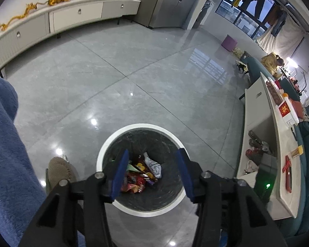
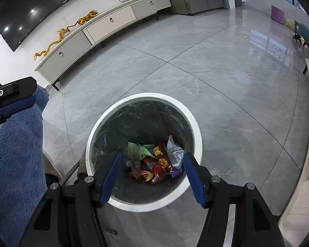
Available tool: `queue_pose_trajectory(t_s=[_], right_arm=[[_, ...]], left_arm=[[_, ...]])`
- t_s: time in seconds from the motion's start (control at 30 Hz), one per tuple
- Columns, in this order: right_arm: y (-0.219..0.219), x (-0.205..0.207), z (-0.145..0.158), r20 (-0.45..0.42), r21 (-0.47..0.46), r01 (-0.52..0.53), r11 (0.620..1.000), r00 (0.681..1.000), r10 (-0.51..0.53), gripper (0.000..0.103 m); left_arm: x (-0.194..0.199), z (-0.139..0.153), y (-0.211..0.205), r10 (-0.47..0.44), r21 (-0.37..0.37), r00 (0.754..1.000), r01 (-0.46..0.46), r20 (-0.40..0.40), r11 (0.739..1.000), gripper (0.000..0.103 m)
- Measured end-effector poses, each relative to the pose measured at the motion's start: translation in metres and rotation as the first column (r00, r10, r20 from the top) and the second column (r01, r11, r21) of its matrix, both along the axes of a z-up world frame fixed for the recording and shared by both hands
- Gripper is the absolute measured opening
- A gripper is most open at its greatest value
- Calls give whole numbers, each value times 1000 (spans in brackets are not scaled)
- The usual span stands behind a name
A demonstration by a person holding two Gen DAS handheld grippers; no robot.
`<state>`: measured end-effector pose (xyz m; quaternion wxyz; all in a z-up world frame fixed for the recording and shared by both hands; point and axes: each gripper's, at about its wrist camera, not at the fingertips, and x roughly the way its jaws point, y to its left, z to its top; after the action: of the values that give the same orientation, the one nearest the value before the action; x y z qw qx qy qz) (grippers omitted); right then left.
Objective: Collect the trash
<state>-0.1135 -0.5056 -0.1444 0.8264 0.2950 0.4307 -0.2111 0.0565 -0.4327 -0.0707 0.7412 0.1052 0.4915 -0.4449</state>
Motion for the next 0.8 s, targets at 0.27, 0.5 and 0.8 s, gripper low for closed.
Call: queue_pose_trajectory(t_s=[0.27,0.5,0.8], right_arm=[[24,-2,31,5,-73,-24,997,1000,24,62],[57,7,66,61,-117,-52,992,996,60,65],[117,23,119,140,-196,-127,972,978,156,75]], left_arm=[[-26,36,33,33,24,978,-39,208,999,47],[-41,63,95,93,45,925,-117,369,992,47],[-50,100,194,228,8,842,-266,489,964,47]])
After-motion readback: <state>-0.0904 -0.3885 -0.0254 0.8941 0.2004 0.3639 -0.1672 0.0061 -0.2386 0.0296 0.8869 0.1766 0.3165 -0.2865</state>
